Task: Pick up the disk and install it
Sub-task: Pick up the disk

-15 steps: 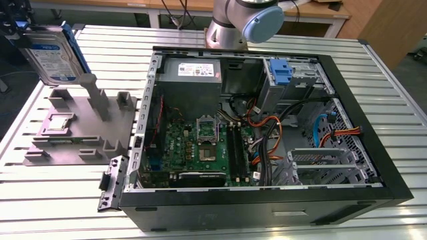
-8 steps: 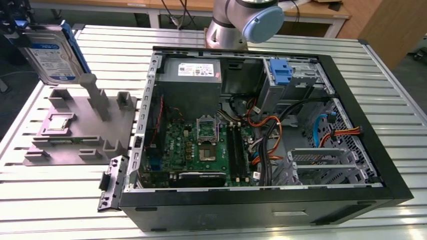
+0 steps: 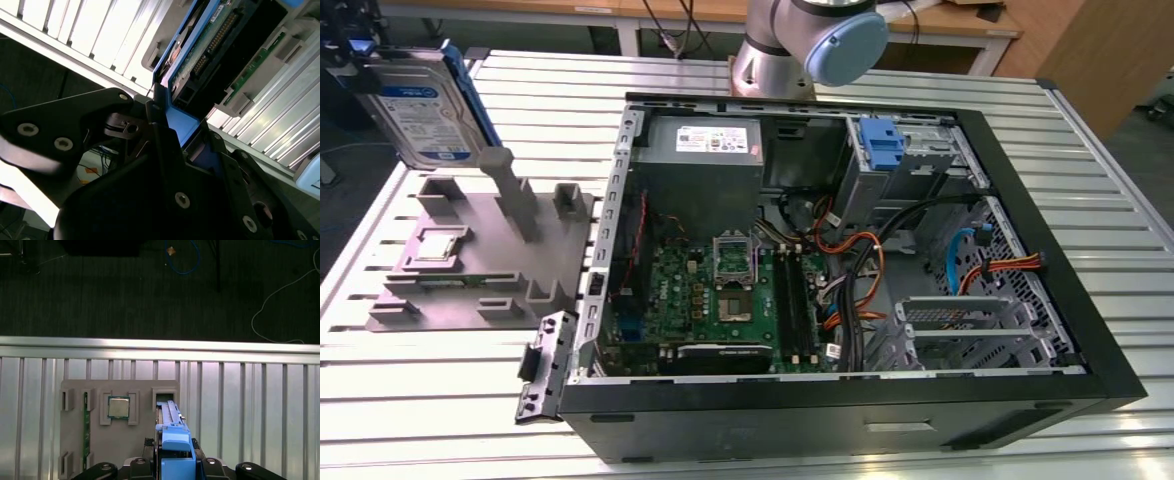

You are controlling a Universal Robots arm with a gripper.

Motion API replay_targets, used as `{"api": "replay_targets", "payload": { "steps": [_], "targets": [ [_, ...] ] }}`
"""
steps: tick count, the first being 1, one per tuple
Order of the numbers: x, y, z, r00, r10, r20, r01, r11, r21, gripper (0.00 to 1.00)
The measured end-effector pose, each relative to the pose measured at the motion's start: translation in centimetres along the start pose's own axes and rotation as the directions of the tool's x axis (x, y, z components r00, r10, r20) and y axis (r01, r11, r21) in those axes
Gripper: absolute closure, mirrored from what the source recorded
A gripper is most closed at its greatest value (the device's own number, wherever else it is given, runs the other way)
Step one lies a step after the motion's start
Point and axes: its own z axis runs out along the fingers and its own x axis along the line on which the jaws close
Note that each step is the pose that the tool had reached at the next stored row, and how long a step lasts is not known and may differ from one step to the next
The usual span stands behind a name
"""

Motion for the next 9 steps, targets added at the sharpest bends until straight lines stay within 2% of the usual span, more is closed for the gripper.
{"api": "replay_targets", "payload": {
  "steps": [9],
  "targets": [
    [-0.01, 0.0, -0.27, 1.0, 0.0, -0.003, 0.0, 1.0, 0.0001, 0.64]
  ]
}}
